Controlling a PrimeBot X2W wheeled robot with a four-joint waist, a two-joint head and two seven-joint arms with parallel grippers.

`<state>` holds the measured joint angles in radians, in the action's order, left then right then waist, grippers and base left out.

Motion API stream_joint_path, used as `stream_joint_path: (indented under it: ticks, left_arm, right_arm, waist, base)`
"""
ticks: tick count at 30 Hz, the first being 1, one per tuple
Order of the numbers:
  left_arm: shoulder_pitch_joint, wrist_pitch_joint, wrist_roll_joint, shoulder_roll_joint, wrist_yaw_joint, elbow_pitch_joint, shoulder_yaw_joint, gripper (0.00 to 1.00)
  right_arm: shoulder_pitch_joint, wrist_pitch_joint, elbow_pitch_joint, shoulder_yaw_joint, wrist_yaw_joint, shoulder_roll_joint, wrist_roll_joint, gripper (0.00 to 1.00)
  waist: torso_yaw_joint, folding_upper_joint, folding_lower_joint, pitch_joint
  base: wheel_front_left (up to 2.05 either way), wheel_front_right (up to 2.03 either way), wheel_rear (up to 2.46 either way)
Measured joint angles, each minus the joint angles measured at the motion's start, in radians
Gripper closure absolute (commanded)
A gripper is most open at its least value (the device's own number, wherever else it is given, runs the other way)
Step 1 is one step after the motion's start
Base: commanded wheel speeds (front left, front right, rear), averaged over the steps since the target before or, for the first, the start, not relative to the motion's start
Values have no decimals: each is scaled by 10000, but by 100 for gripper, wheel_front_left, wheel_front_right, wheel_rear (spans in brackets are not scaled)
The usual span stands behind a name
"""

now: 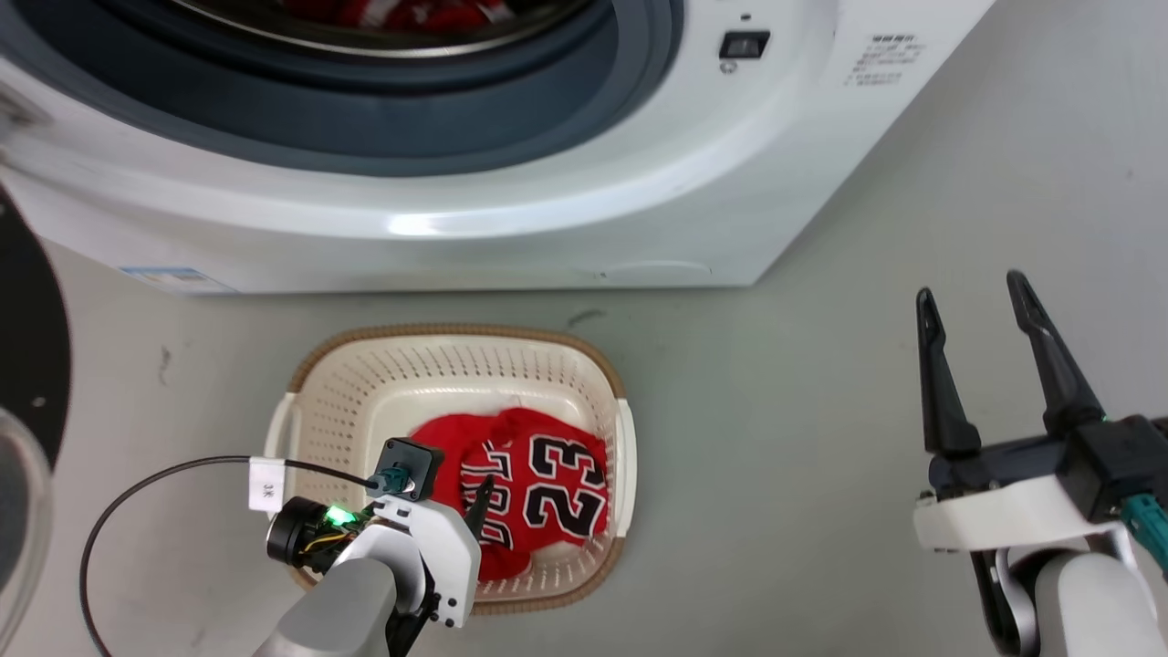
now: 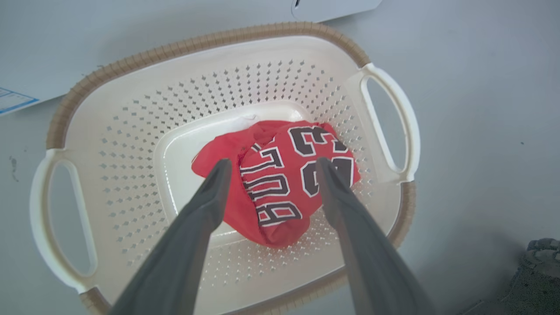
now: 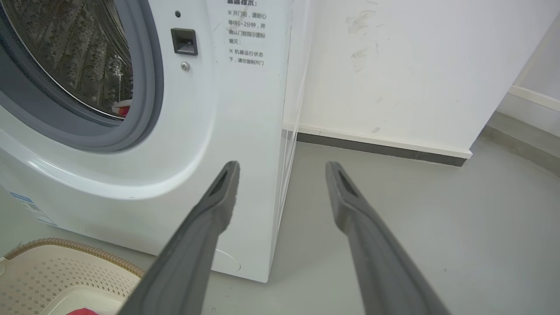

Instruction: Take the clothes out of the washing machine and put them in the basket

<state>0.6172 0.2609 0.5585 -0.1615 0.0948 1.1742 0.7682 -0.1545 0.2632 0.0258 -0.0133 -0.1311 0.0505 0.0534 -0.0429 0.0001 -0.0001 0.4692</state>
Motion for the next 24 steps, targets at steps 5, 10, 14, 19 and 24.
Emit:
stream_joint_path:
  ticks: [5, 10, 14, 19, 24]
  left_arm:
    - [-696, 19, -203, -395, -453, -1691, -677, 0]
    - [-1435, 21, -784, -761, -1080, -3929, -1764, 0]
    - [-1984, 21, -1325, -957, -1406, -5442, -2625, 0]
    - [-2284, 19, -1818, -1058, -1615, -6824, -3570, 0]
    - [-2294, 21, -2115, -970, -1699, -7706, -4378, 0]
  right_arm:
    - [370, 0, -100, 12, 0, 0, 6, 0]
    - [638, 0, -196, 27, 0, 0, -12, 0]
    - [824, 2, -219, 65, 0, 0, -48, 0]
    - [859, 0, -217, 140, 0, 0, -92, 0]
    - [925, 0, -217, 161, 0, 0, -173, 0]
  waist:
    - [187, 0, -1, -675]
    - [285, 0, -1, -1247]
    - [315, -1, -1, -1602]
    - [255, 0, -1, -1815]
    - [95, 0, 0, -1907]
  base:
    - [0, 0, 0]
    - [0, 0, 0]
    - [0, 0, 0]
    - [0, 0, 0]
    - [0, 0, 0]
